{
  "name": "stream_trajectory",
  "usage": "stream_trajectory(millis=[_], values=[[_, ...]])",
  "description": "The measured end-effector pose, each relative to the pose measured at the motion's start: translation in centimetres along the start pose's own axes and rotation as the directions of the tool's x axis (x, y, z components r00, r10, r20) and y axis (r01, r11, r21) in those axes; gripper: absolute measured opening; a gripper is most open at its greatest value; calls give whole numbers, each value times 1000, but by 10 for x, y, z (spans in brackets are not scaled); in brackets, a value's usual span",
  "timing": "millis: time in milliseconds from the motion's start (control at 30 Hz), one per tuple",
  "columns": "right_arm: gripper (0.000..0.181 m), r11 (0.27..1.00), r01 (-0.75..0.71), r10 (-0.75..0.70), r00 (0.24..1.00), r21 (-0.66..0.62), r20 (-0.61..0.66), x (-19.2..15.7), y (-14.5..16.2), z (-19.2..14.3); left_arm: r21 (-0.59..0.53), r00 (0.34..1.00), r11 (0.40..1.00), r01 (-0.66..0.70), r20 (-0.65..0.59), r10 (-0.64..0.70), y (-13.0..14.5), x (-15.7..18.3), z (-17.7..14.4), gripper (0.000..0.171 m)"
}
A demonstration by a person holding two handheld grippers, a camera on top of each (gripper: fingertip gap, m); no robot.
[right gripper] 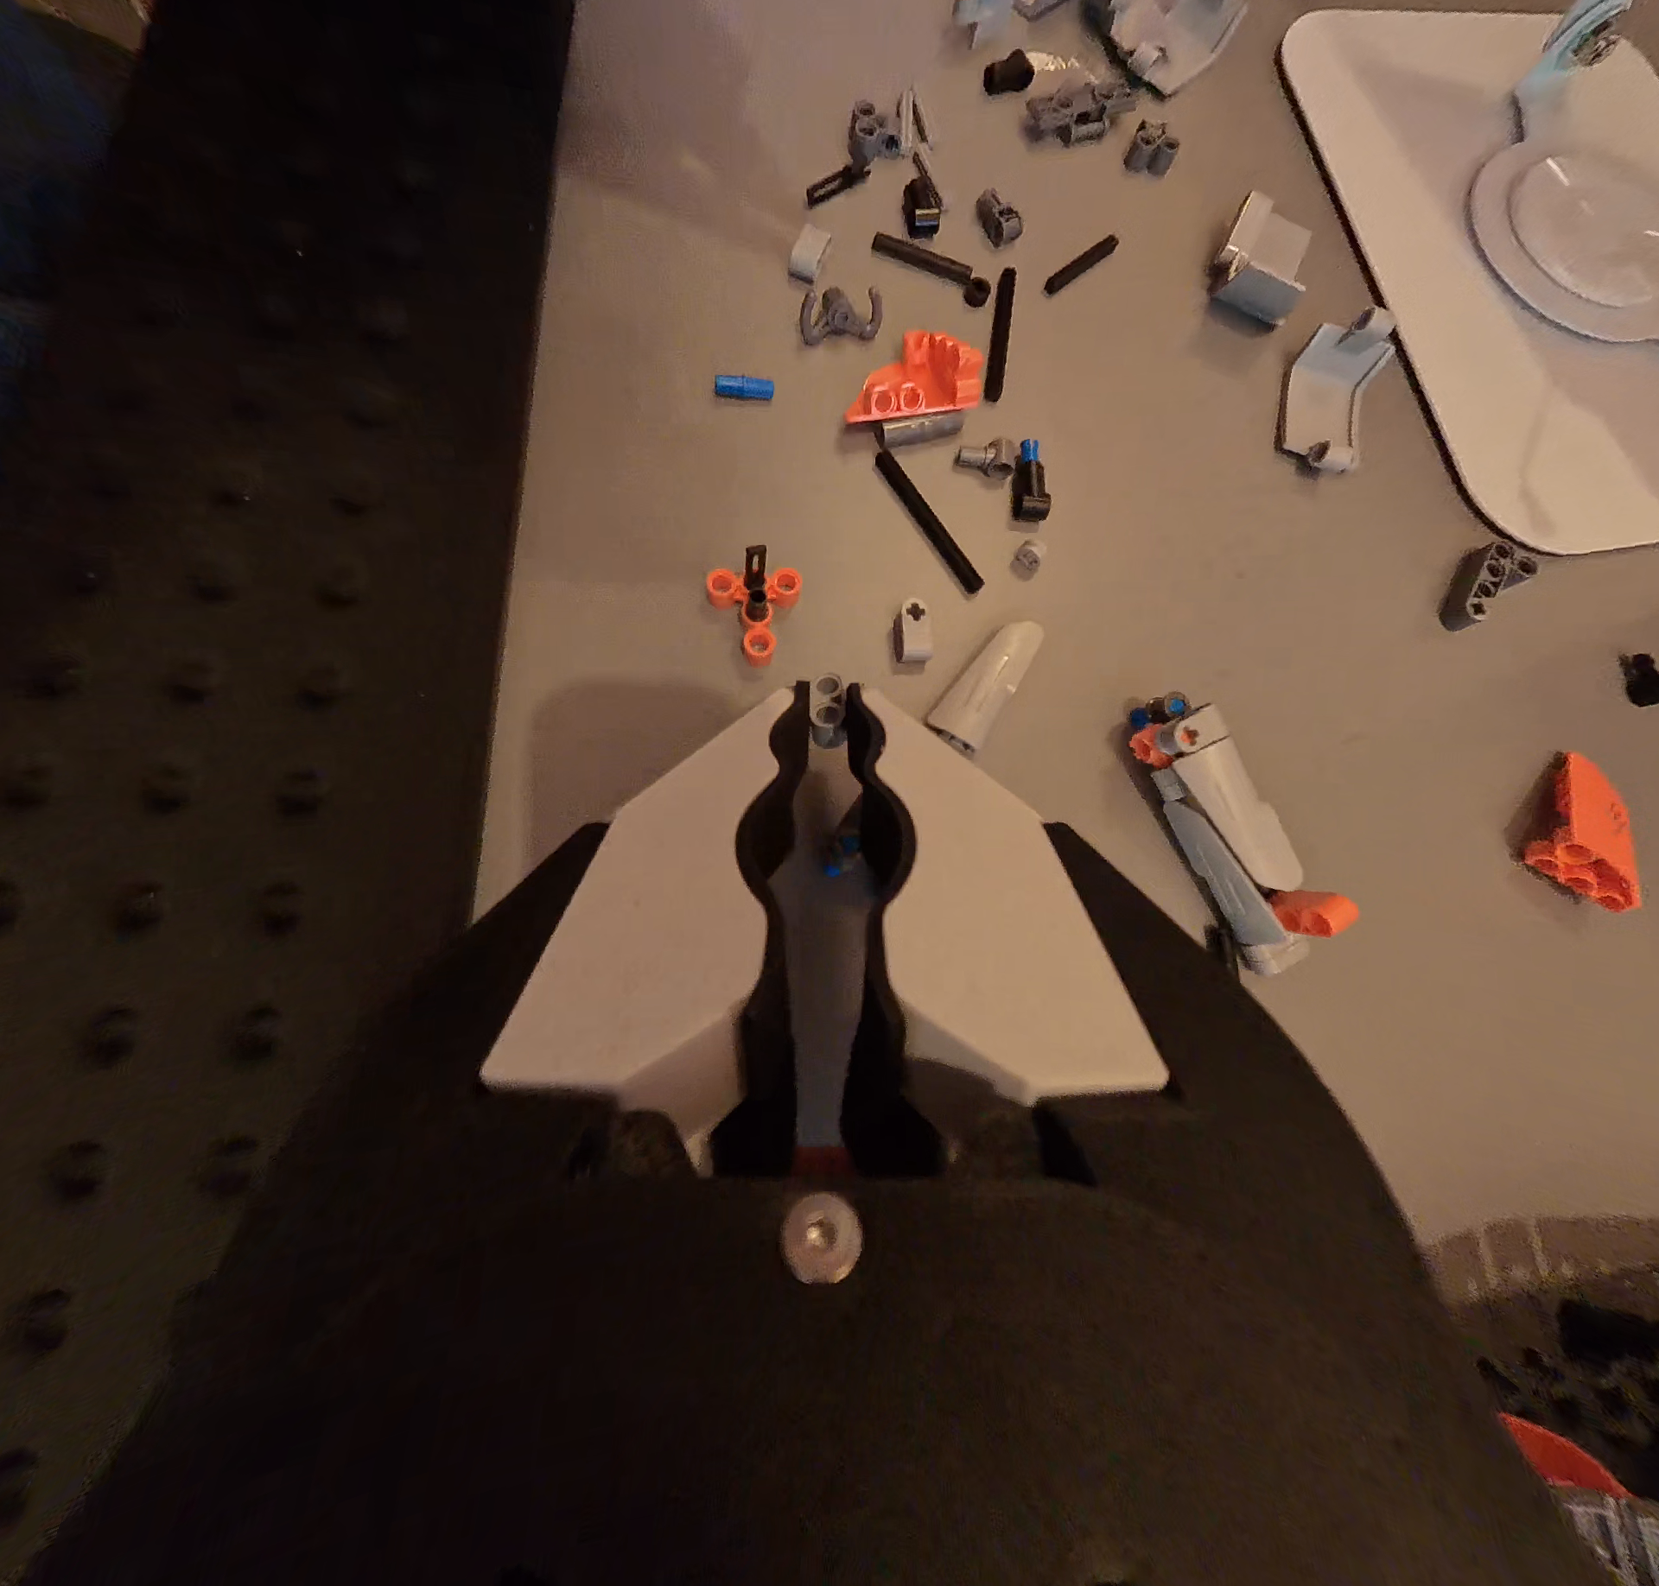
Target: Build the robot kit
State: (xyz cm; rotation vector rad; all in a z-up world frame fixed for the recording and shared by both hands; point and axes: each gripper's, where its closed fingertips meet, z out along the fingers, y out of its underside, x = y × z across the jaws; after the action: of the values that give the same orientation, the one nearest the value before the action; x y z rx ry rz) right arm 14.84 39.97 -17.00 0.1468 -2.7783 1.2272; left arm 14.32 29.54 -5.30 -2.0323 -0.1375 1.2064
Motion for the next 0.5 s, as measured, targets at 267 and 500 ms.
stream_trajectory(millis=[267,500], values=[[5,997,24,-22,999,-70,25,-7,12,8,-183,999,983,20,51,-10,43,-26,-62,13],[7,995,37,-35,999,-91,24,-10,15,11,-313,988,943,111,-66,-138,72,4,-63,18]])
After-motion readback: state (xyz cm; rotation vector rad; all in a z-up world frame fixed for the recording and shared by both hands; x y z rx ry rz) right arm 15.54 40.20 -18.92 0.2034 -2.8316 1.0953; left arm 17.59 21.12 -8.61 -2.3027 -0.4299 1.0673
